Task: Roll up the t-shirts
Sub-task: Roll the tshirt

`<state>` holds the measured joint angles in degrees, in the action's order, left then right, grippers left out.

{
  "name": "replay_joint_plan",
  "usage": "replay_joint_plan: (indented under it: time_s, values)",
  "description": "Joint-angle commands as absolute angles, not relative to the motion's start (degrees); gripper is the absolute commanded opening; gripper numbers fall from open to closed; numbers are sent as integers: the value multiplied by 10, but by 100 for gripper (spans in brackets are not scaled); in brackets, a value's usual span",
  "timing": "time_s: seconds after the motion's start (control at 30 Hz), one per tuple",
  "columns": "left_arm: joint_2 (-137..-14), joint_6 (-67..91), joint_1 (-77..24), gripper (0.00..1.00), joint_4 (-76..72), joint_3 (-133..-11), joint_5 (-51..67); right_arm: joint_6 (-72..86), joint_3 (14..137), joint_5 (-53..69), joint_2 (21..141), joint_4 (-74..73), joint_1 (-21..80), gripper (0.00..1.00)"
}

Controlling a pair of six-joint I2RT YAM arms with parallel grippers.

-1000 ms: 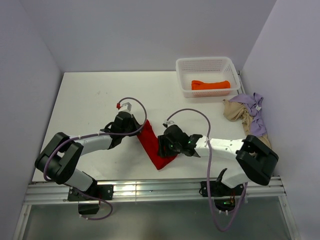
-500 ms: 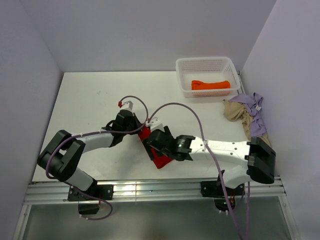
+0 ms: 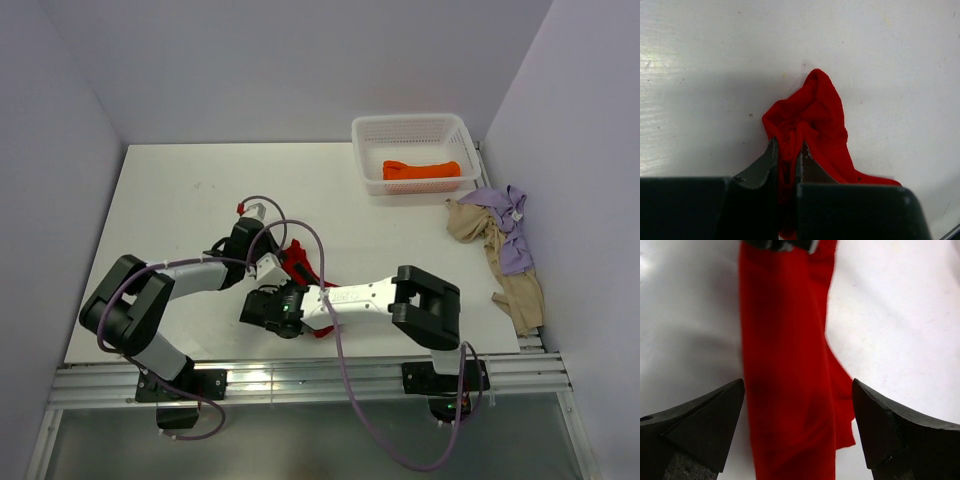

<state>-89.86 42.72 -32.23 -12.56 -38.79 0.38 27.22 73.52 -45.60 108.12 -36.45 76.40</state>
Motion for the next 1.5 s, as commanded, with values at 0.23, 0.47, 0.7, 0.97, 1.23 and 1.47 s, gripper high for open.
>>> replay_joint_plan:
  time_s: [0.23,0.47,0.7,0.97,1.23,1.47]
  values:
    - [-909,422,-327,0,-117,-428,38,265,781,-541,1183,-390,792,91]
    - [-911,422,-326,0,-115,-431,40,265,791,-538,1187,-385,819,90]
    - [-898,418,-326,0,-111,-428,42,259,806,-560,1232,-400,817,90]
    - [-895,411,-326,0,-105,-430,40,265,792,-576,1256,-410,793,84]
    - [-897,405,-326,0,-104,-433,41,282,787,-579,1282,-430,783,68]
    - [-896,407,-326,7,-104,-431,41,272,769,-521,1247,-393,773,0]
